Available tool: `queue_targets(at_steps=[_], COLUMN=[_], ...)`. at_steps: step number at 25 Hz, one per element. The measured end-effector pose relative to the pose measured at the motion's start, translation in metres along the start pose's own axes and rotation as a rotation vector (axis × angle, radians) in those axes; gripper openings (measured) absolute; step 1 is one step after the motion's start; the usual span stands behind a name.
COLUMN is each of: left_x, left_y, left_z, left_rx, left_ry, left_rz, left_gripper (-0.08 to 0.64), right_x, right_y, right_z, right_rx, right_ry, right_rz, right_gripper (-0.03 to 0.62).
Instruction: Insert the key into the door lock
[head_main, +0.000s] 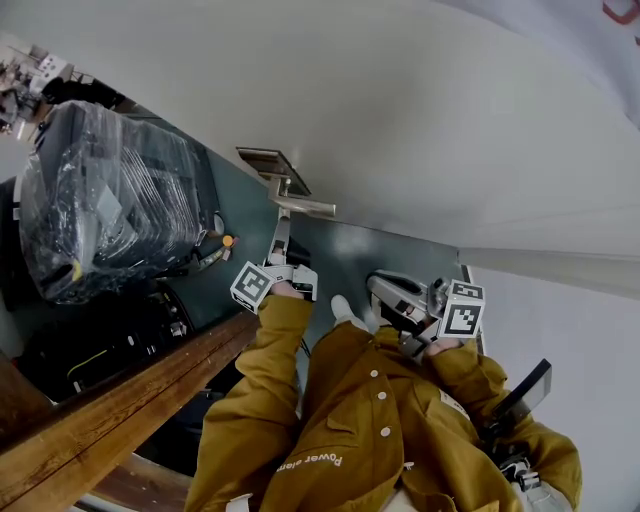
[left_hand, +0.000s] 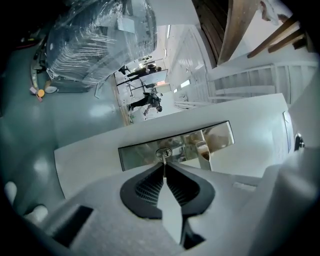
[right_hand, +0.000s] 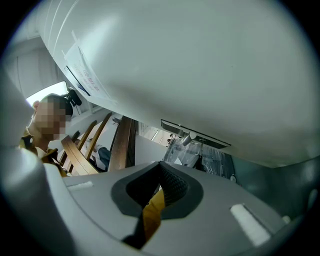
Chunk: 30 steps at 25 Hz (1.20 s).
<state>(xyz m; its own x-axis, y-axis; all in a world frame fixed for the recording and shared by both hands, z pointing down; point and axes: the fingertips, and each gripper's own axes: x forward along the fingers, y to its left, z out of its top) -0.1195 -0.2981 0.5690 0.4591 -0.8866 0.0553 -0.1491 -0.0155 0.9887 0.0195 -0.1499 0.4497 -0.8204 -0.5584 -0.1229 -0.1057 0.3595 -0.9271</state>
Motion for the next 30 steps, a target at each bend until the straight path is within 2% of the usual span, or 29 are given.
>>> queue_targets(at_steps=[10,16,19,23,30], left_x=[-0.001,0.005,0.007,0.013,0.037], left_y=[-0.011,-0.002,0.003,0.007,-0.002], left_z=[-0.001,-0.002,-0.004,0.004,0.007], left_rx=[-0.025,-0.08,-0.116,-0.137,-0.121], left_ry=[0.023,0.056,0.113,0.199,0.282], left_rz=[-0.032,-0.043,-0.065,-0.13,-0.185], left_gripper=[0.025,0.026,0.026,0.026,0.026], right_x=[0.004,0.006,0.008,0.013,0.018], right_y=[-0.002,0.002,0.003,0.003,0.014], right_z=[0.0,-0.003,-0.007,-0.016,-0.031], right_rx=[0.014,0.012,0.012,0.017,0.026], right_ry=[0.014,0.035,0.047,0.074,0.114], right_rz=[-0.001,0.013,0.02,0.037,0.052], right_gripper=[0.003,0.003,0.003,0.003,0.003])
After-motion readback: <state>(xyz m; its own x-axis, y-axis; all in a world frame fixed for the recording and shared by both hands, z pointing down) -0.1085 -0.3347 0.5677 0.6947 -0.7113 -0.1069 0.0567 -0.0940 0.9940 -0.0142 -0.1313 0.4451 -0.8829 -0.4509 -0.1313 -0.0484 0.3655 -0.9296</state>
